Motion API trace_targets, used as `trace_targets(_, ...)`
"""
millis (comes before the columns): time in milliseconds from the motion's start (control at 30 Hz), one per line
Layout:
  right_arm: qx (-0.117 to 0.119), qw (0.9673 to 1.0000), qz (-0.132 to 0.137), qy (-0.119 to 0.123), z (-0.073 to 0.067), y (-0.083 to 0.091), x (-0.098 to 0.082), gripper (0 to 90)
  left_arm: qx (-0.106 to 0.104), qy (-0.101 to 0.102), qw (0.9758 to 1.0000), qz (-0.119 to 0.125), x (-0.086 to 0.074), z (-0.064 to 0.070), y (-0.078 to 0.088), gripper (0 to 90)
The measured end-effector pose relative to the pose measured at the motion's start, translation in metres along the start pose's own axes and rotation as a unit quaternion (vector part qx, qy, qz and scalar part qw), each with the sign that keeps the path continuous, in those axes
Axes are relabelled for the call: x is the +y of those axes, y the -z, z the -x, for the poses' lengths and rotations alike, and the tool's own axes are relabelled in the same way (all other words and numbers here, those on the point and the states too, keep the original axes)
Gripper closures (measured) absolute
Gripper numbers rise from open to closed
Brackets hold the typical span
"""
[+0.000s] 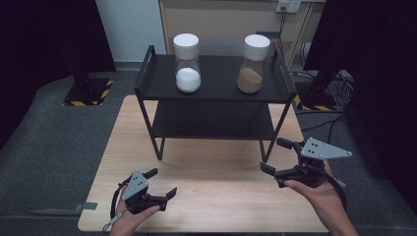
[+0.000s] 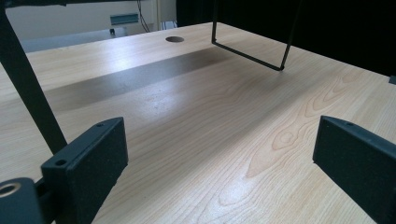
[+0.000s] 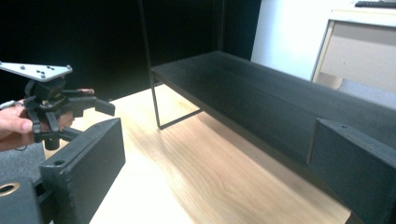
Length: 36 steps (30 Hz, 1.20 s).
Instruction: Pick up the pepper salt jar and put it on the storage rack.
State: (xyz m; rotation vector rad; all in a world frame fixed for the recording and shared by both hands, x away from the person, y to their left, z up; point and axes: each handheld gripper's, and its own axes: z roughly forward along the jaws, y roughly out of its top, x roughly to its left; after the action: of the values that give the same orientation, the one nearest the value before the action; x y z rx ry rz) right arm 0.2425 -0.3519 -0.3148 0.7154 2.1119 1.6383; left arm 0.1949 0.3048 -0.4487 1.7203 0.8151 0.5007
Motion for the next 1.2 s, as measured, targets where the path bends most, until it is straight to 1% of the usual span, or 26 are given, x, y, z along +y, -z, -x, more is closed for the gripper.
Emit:
trace_targets(100,-0.002,0.9999,-0.001,-0.015,0.001,0.0,-0.013,4.7,0.0,0.0,1.0,0.0,-0.001,0.0,0.0,2.4)
trace_targets(167,-0.005,0.9998,-0.005,-0.019,0.0,-0.001,-0.02,4.7,0.003,0.0,1.0,0.001,-0.003,0.001,-0.001,2.5)
trace_targets(333,-0.013,0.9994,-0.008,-0.03,0.0,0.0,-0.036,4.7,0.001,0.0,1.0,0.0,-0.004,0.001,0.0,2.4)
trace_targets(567,-0.02,0.999,-0.021,-0.035,-0.001,0.002,-0.05,4.5,0.001,-0.001,1.0,-0.001,-0.003,0.001,0.001,2.3)
trace_targets(733,-0.026,0.9986,-0.021,-0.042,-0.001,0.004,-0.059,4.3,0.0,-0.001,1.0,0.002,-0.003,0.002,0.001,2.3)
trace_targets(833,-0.033,0.9984,-0.023,-0.039,-0.002,0.004,-0.065,4.2,0.001,-0.003,1.0,0.001,-0.002,0.002,0.001,2.3)
trace_targets(900,-0.033,0.9984,-0.023,-0.04,-0.002,0.004,-0.068,4.2,0.003,-0.005,1.0,0.002,-0.003,0.003,0.001,2.3)
trace_targets(1200,-0.042,0.9977,-0.031,-0.043,-0.002,0.003,-0.086,4.1,0.005,-0.003,1.0,0.003,-0.003,0.003,0.002,2.3)
